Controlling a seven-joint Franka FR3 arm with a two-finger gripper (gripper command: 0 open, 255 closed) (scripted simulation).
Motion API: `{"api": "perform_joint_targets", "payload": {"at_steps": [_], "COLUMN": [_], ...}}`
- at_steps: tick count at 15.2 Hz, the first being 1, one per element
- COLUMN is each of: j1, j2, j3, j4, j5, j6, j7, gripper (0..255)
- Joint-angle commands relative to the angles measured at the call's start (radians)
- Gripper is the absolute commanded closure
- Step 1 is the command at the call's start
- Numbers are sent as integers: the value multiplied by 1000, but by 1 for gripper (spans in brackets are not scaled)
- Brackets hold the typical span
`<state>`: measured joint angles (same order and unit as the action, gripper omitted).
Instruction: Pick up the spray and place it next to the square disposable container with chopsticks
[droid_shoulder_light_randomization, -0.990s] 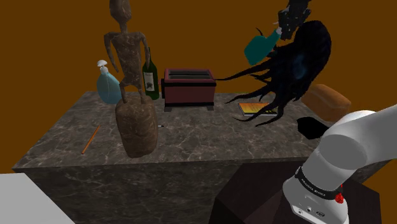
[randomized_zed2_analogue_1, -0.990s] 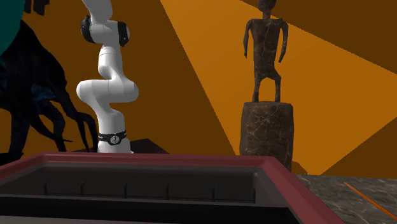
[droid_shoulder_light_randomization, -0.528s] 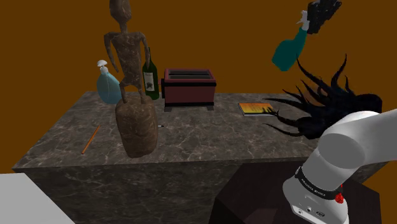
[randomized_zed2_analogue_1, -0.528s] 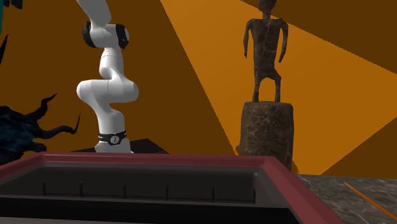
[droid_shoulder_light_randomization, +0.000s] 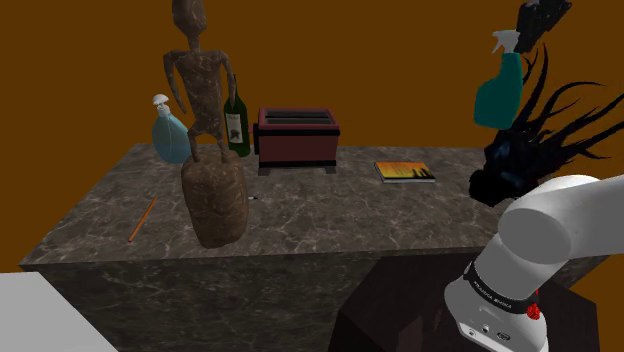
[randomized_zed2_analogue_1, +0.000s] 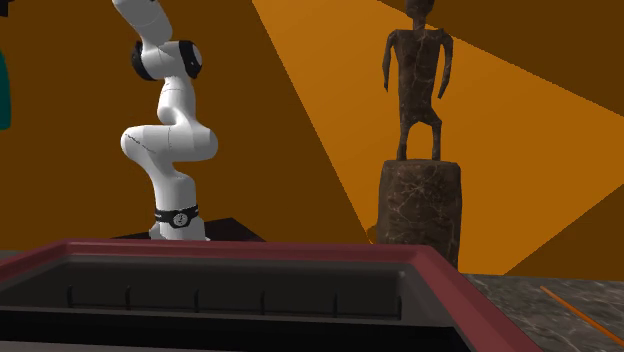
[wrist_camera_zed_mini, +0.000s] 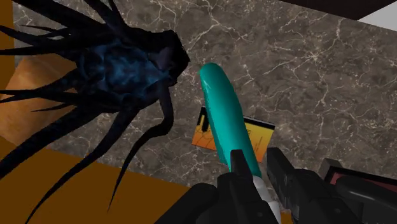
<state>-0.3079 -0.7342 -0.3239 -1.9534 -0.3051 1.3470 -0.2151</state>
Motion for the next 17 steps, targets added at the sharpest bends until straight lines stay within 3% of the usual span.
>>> {"api": "perform_joint_targets", "payload": {"at_steps": [1, 11, 12, 13, 17], "j1": [-2, -15, -14, -14, -17], "j2": [-15, -85, -78, -78, -161], "j3": [-2, -17, -15, -15, -82], "j4": [-36, -218, -199, -199, -367], "j5": [-4, -25, -22, -22, -49], "j6": [21, 133, 120, 120, 244], "j7": [4, 26, 24, 24, -25], "gripper": [255, 255, 255, 0, 0]}}
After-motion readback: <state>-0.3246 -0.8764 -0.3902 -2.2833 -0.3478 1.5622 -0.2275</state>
